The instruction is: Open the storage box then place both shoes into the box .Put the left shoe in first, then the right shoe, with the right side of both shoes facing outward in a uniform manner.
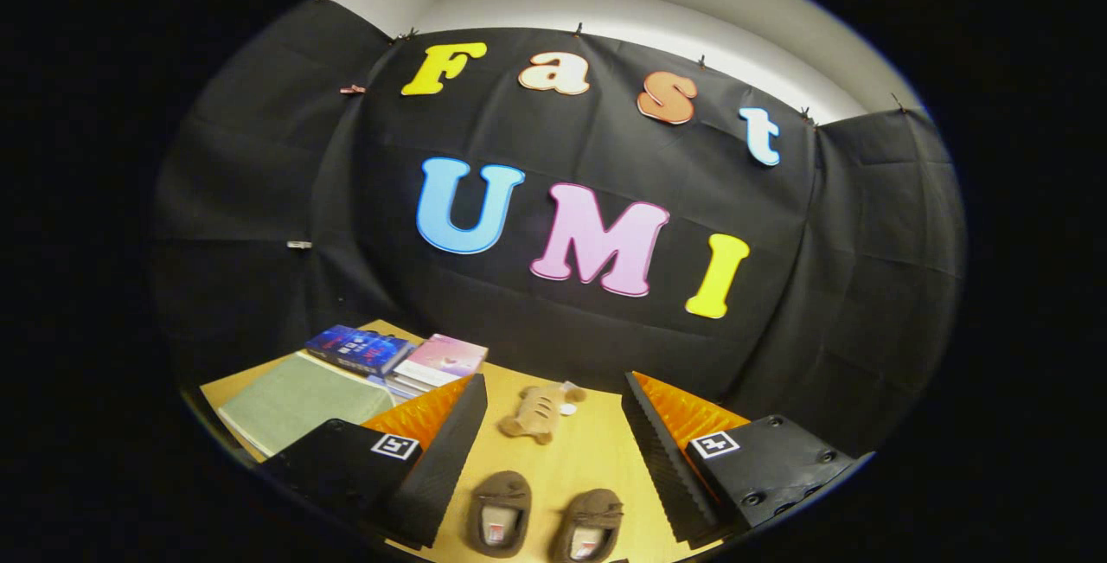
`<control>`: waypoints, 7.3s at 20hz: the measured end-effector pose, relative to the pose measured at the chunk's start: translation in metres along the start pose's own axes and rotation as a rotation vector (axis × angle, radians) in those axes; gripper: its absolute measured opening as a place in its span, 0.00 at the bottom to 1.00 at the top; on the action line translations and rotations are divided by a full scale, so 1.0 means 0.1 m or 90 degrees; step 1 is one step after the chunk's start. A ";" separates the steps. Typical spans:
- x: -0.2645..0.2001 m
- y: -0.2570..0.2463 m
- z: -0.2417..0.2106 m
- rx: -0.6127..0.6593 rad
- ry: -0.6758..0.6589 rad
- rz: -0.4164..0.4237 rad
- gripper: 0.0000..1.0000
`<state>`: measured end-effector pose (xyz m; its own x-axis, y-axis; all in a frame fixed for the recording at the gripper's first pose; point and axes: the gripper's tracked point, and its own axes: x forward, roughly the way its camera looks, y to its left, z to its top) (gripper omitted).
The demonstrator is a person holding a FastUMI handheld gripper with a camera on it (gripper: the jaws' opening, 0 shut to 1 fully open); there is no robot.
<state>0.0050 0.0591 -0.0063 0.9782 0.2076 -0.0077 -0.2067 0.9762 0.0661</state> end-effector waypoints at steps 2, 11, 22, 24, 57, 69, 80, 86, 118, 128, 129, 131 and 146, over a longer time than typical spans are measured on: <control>0.06 0.19 -0.03 0.030 0.004 0.058 0.98; 0.17 1.19 -0.45 0.175 0.100 0.411 0.99; 0.06 1.85 -1.58 0.590 0.483 0.682 0.98; 0.06 1.90 -1.73 0.638 0.530 0.699 0.98; 0.03 2.01 -0.94 0.805 0.447 0.721 0.05; -0.06 3.07 0.21 0.710 0.385 0.799 0.05; -0.32 4.16 0.22 0.658 0.434 0.851 0.10; -0.30 4.24 0.02 0.624 0.454 0.821 0.56; -0.05 0.27 -2.57 0.202 0.524 0.149 0.97; 0.19 0.20 -3.48 0.156 0.606 0.095 0.68; 0.20 0.20 -3.53 0.156 0.610 0.092 0.62; 0.24 0.20 -3.59 0.157 0.617 0.081 0.50; 0.20 0.19 -3.25 0.230 0.583 0.065 0.06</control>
<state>0.0141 0.1026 -0.3298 0.5308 0.4073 -0.7432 -0.1219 0.9045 0.4086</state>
